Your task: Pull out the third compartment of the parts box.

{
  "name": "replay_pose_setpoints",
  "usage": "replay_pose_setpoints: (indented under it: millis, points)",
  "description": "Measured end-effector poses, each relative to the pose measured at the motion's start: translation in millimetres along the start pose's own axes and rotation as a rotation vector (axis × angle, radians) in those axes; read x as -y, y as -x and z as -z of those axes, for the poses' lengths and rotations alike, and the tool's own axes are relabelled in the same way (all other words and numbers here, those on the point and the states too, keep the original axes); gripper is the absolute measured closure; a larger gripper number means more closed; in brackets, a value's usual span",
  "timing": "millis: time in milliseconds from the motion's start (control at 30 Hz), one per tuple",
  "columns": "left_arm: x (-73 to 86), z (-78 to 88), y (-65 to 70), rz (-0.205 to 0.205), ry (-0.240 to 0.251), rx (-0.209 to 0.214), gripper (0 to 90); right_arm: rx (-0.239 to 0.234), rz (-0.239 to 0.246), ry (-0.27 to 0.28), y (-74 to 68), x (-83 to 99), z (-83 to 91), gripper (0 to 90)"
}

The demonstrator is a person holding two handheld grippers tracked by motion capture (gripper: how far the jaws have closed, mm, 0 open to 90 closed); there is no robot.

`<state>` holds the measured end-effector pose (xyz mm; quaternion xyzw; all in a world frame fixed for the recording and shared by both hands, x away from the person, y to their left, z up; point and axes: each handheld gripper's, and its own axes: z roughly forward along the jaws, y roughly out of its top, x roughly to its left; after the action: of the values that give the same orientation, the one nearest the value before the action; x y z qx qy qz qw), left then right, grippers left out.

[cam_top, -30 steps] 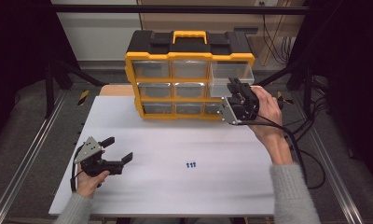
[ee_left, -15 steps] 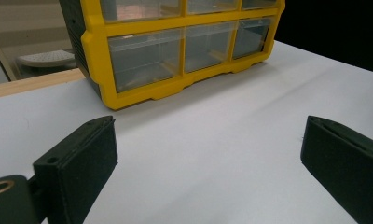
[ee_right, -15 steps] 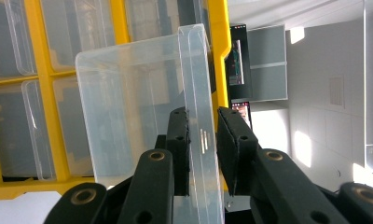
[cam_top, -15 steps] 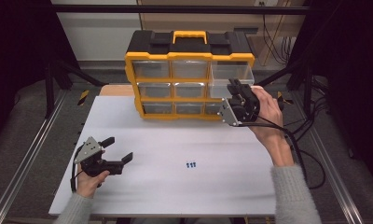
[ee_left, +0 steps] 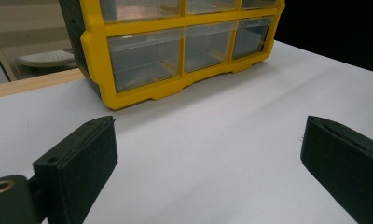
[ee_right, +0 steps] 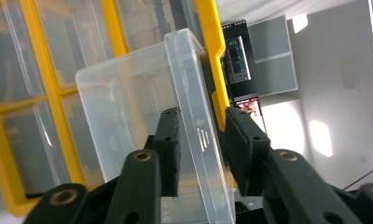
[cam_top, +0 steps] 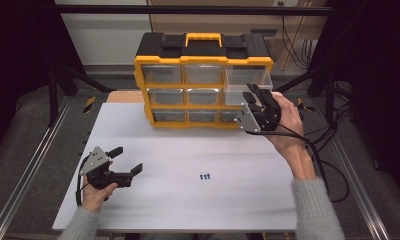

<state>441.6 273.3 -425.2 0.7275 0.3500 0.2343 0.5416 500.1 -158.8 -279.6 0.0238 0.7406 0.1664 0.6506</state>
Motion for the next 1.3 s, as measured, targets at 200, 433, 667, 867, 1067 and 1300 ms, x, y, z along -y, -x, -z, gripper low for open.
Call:
replay_pose_setpoints:
  millis: [200,433,667,867,1067,1300]
  points:
    - [-0.2,0.2,0.2,-0.001,0.001,0.000,3.1,-0.018,-0.171,0.005,5.6,4.0,5.0,55.8]
    - [0.0,-0.2,0.0,-0.003,-0.002,-0.001,3.1,-0.065,-0.379,0.011,6.5,11.2,9.7,43.8]
    - [0.1,-0.3,0.0,-0.004,-0.002,-0.001,3.1,-0.111,-0.632,0.053,7.7,18.0,15.9,34.2]
    - [0.0,-0.5,0.2,-0.004,-0.003,0.001,3.0,-0.157,-0.834,0.101,7.4,26.2,21.6,25.1]
    - [0.1,-0.6,0.4,-0.004,-0.004,0.001,3.0,-0.202,-0.980,0.117,1.7,33.2,26.0,16.0]
    - [0.1,-1.0,0.8,-0.003,-0.004,0.003,3.0,-0.225,-1.038,0.110,-9.0,38.1,32.1,14.4]
